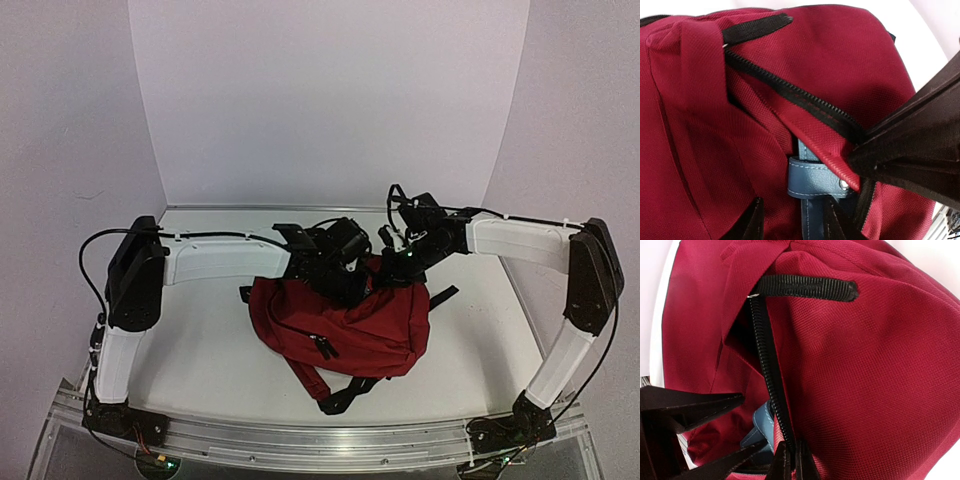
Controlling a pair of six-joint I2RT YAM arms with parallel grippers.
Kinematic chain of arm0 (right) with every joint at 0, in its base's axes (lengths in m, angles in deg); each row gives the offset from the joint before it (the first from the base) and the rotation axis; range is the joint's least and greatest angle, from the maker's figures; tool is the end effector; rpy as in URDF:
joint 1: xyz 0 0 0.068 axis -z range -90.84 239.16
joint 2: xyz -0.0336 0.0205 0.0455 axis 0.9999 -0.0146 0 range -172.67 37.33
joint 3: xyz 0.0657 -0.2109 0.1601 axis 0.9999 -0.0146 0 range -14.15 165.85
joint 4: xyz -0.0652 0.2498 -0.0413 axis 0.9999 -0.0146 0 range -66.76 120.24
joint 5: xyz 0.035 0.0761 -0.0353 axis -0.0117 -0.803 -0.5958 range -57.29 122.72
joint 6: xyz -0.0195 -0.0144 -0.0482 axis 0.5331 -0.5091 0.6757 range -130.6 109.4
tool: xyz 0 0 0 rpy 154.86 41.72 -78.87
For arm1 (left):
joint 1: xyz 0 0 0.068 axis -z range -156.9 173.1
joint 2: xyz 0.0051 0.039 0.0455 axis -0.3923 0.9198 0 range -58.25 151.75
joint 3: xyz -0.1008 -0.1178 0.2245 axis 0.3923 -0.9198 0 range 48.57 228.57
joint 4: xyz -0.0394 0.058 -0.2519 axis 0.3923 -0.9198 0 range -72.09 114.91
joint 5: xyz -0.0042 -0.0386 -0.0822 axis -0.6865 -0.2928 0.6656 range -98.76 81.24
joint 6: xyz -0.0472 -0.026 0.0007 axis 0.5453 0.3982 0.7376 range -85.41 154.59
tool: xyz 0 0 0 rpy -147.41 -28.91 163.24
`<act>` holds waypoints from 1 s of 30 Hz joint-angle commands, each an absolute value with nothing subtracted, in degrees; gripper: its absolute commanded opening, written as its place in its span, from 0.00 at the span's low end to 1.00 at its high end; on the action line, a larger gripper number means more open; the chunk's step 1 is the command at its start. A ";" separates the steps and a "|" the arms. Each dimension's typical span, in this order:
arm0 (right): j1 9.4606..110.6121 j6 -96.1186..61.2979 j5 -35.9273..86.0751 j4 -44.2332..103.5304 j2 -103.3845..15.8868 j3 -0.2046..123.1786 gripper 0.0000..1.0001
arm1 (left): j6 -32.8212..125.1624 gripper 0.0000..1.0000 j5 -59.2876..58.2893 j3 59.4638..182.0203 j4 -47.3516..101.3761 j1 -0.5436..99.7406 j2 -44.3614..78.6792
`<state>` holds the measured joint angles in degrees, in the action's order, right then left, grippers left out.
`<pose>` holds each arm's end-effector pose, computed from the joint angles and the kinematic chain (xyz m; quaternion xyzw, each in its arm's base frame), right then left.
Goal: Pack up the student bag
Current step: Adjust the student bag at the center of the board.
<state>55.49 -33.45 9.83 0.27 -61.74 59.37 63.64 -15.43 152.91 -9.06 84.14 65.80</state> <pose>0.2993 0.2162 0.2346 -0.1468 0.9264 0.3044 0.1661 0.2377 -0.4210 0.2180 0.2440 0.9168 -0.1812 0.2589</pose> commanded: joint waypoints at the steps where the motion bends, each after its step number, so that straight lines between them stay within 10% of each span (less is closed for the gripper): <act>1: 56.04 -33.89 11.03 -2.25 -59.69 58.53 0.00 | 63.72 0.33 -15.32 145.99 -15.59 83.57 62.46; 18: 56.07 -34.28 9.60 -2.19 -60.57 59.89 0.00 | 60.17 0.51 -12.39 150.70 -26.81 83.74 68.58; 30: 56.03 -34.30 7.75 -1.99 -60.59 61.09 0.00 | 62.60 0.00 -16.65 148.54 -24.51 83.73 65.49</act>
<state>55.57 -33.88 8.73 0.24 -61.65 59.25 60.52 -16.96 154.25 -21.42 83.65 65.23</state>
